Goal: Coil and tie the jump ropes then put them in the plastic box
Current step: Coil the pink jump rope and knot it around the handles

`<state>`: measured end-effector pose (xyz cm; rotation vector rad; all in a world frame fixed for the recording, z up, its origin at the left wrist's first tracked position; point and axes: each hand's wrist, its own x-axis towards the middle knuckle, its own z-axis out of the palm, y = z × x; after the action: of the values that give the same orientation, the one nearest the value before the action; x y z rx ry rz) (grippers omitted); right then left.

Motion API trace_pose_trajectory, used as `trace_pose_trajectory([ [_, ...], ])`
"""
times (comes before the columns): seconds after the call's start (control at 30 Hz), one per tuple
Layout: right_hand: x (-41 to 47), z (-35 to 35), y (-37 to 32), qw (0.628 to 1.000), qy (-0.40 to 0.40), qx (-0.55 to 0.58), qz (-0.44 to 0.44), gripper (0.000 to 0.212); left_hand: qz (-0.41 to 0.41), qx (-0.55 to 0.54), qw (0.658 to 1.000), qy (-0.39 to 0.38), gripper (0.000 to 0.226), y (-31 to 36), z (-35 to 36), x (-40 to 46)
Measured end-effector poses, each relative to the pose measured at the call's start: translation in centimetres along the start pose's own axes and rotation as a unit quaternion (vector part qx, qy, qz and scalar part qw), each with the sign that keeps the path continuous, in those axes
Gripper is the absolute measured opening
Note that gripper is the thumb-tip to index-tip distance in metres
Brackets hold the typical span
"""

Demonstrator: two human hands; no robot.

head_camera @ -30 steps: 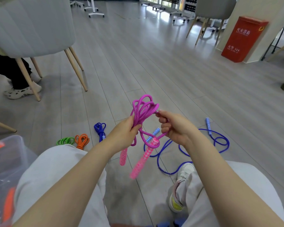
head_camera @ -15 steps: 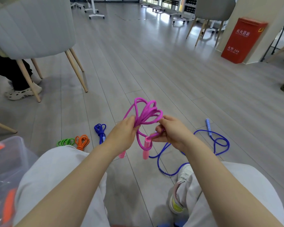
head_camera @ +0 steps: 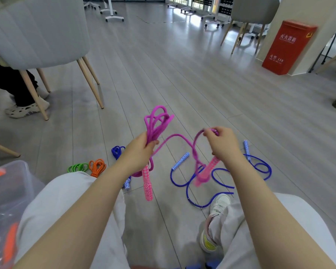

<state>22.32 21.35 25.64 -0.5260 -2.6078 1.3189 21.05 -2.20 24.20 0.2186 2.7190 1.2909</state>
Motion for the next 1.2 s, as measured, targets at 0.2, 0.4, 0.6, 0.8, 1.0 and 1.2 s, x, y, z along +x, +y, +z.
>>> trace_pose_trajectory([
  [0.2, 0.8, -2.9, 0.6, 0.993, 0.08, 0.08, 0.037, 0.03, -0.051, -0.062, 0.992, 0.097, 0.016, -0.6, -1.6, 0.4],
  [0.4, 0.3, -1.8, 0.5, 0.952, -0.009, 0.288, 0.105, 0.021, -0.06, -0.102, 0.989, 0.089, 0.017, 0.0, -1.2, -0.1],
  [0.6, -0.4, -0.7, -0.8, 0.923, -0.032, 0.371, 0.095, 0.021, -0.046, -0.094, 0.993, 0.051, 0.014, 0.3, -0.3, -0.2],
  [0.8, -1.3, 0.8, -2.0, 0.852, -0.083, 0.5, 0.133, 0.025, -0.055, -0.095, 0.994, -0.006, 0.017, 1.0, 0.3, -0.8],
  [1.0, -2.9, 2.9, -2.8, 0.828, -0.077, 0.545, 0.102, 0.026, -0.032, -0.094, 0.98, -0.172, 0.011, 2.1, 2.1, -2.3],
  [1.2, -2.8, 2.4, -3.3, 0.827, -0.072, 0.549, 0.097, 0.027, -0.007, -0.073, 0.984, -0.165, 0.012, 2.2, 2.8, -2.2],
])
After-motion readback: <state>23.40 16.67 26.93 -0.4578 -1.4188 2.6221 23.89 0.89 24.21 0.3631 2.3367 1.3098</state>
